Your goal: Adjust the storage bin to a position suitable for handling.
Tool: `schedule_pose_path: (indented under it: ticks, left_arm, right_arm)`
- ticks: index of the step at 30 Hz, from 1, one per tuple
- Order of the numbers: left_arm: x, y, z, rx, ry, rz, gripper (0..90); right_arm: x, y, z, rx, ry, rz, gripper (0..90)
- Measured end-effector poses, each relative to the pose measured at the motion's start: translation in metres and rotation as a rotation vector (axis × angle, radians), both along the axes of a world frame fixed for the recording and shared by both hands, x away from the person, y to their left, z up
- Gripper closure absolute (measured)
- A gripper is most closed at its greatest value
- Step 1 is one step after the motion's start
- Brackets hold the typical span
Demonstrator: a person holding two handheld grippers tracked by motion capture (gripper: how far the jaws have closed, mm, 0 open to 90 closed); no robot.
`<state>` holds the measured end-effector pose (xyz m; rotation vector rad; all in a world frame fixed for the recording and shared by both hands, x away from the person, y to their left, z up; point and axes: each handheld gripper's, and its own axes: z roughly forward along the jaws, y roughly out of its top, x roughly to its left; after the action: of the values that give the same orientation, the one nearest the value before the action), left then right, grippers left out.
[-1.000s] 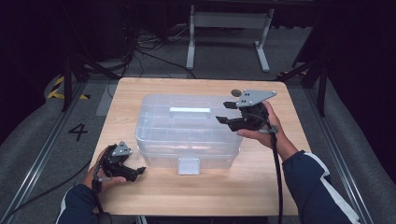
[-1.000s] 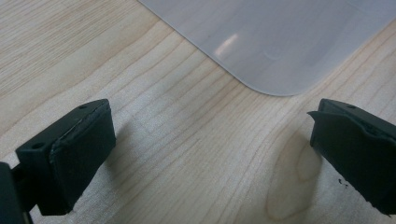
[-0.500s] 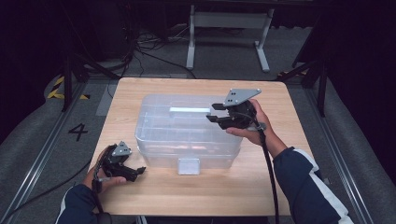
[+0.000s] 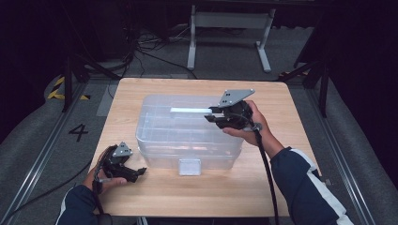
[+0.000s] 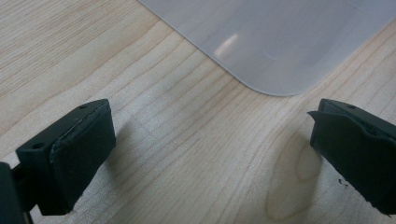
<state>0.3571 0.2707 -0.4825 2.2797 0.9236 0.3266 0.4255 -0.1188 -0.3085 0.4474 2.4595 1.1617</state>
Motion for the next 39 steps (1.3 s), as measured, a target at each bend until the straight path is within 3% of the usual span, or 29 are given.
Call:
schedule_pose_path:
  ticks: [4, 9, 14, 21, 24, 25, 29, 30, 37, 39]
  left_arm:
    - [0.000, 0.000, 0.000, -0.002, -0.003, 0.002, 0.6]
    - [-0.001, 0.000, 0.000, 0.000, -0.001, -0.003, 1.2]
    - [-0.005, 0.002, 0.004, -0.011, -0.012, 0.043, 15.5]
    - [-0.015, 0.002, 0.008, -0.002, -0.024, 0.082, 26.2]
    - [-0.022, 0.005, 0.015, -0.010, -0.074, 0.098, 30.4]
    - [-0.025, 0.005, 0.018, -0.028, -0.080, 0.121, 32.3]
    - [-0.034, 0.008, 0.030, -0.060, -0.135, 0.134, 37.2]
    - [-0.037, 0.008, 0.033, -0.077, -0.141, 0.138, 37.5]
    - [-0.048, 0.004, 0.051, -0.085, -0.193, 0.145, 42.5]
    - [-0.050, 0.000, 0.056, -0.112, -0.202, 0.141, 43.4]
  right_arm:
    - [-0.002, 0.003, 0.003, 0.006, -0.015, 0.010, 74.7]
    - [-0.003, 0.006, 0.005, 0.001, -0.019, 0.006, 75.5]
    - [-0.002, 0.006, 0.006, -0.001, -0.024, 0.010, 75.5]
    - [0.002, 0.004, 0.009, 0.018, -0.017, 0.010, 75.3]
    - [0.004, 0.004, 0.011, 0.015, -0.009, 0.015, 75.2]
    - [0.005, 0.005, 0.012, 0.012, -0.008, 0.017, 75.2]
    - [0.008, 0.005, 0.016, 0.006, -0.001, 0.020, 74.8]
    - [0.009, 0.005, 0.017, 0.003, 0.000, 0.020, 74.7]
    - [0.014, 0.006, 0.023, -0.004, 0.002, 0.023, 73.8]
    - [0.016, 0.006, 0.024, -0.005, 0.002, 0.020, 73.6]
